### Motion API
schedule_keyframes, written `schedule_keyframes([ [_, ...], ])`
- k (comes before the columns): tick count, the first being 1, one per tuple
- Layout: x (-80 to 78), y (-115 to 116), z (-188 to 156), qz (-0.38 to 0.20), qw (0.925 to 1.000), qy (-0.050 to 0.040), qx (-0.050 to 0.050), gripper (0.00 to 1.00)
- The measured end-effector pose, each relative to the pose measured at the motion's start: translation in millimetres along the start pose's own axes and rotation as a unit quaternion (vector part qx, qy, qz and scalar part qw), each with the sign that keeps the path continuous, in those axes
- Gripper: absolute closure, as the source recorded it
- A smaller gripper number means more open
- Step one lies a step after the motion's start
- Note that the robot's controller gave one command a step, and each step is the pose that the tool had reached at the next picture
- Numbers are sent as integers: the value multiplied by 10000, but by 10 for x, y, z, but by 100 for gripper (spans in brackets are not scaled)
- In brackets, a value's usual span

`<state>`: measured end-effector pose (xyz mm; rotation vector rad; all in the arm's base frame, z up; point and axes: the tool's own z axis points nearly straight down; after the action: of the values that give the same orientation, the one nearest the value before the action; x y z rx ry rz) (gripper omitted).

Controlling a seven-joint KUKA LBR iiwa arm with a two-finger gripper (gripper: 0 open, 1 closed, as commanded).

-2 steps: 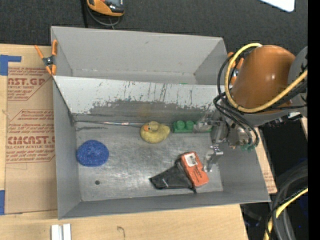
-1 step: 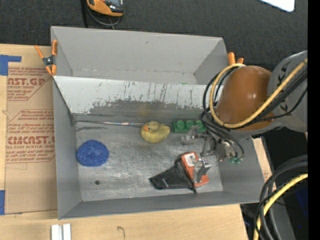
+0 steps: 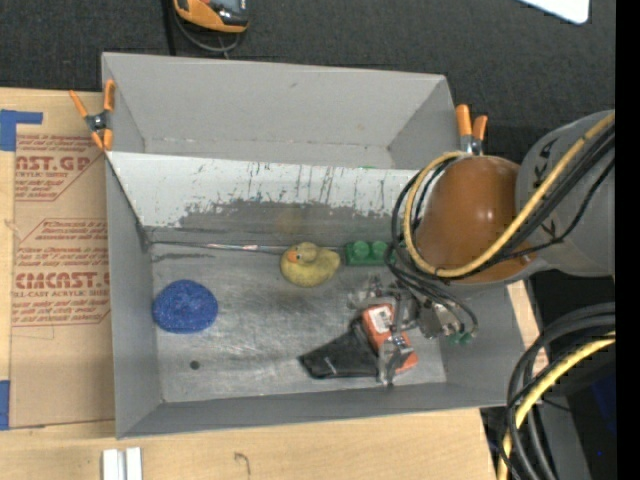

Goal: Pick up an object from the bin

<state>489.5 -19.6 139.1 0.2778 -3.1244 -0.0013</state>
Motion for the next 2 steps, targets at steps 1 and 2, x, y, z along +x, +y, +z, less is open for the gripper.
schedule_keyframes([
  [1, 102, -36, -3, -643, 9979, -13, 4, 0],
  [2, -31, -15, 665, -345, 9993, -123, 20, 0],
])
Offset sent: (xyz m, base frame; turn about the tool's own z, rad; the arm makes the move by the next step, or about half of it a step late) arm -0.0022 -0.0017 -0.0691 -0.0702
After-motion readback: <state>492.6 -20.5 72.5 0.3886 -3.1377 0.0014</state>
